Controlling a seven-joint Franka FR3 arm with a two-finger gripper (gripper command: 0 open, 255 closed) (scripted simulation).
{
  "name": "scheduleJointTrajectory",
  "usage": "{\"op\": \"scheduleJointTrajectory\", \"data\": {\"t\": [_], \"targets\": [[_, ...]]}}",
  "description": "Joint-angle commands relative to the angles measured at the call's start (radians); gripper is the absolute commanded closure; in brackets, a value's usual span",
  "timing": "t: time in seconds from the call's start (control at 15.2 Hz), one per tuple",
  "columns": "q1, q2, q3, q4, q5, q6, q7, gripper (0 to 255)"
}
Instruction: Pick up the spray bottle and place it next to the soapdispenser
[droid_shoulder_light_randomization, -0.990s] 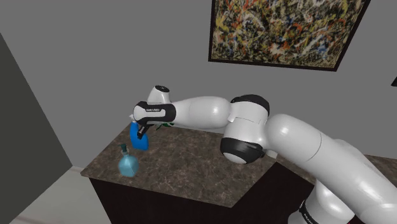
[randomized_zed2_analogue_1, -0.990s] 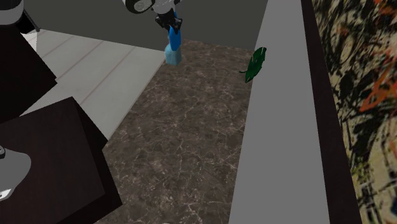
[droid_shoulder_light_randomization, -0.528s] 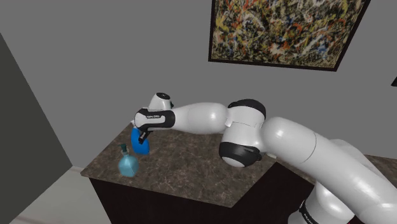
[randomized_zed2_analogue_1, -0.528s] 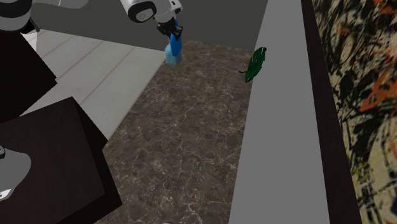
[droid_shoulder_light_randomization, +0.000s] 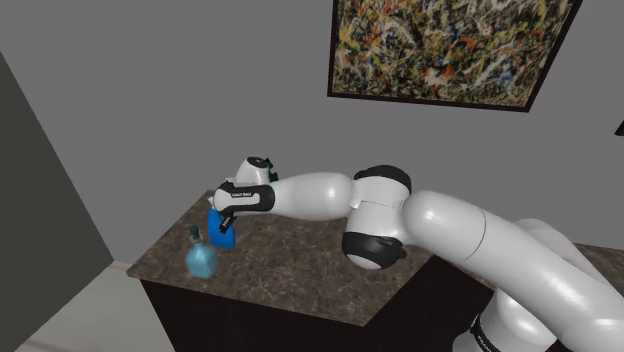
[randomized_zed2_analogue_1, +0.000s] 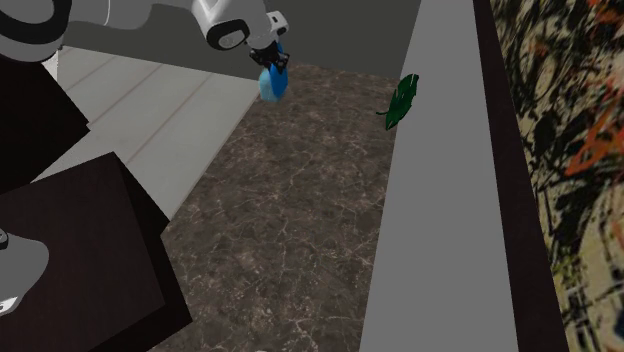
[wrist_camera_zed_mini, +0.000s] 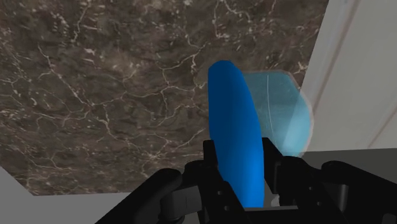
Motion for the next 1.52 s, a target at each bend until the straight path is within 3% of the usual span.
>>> {"op": "scheduleJointTrajectory", "data": {"t": [0.0,0.73,1.19,1.25,1.45], "targets": [[-0.004,0.023,0.01,0.011,0.006,0.009,-0.004,255],[-0.046,0.158,0.039,0.133,0.017,0.048,0.006,255],[-0.046,0.158,0.039,0.133,0.017,0.048,0.006,255],[-0.046,0.159,0.039,0.133,0.017,0.047,0.006,0],[-0.046,0.158,0.039,0.133,0.017,0.047,0.006,0]]}}
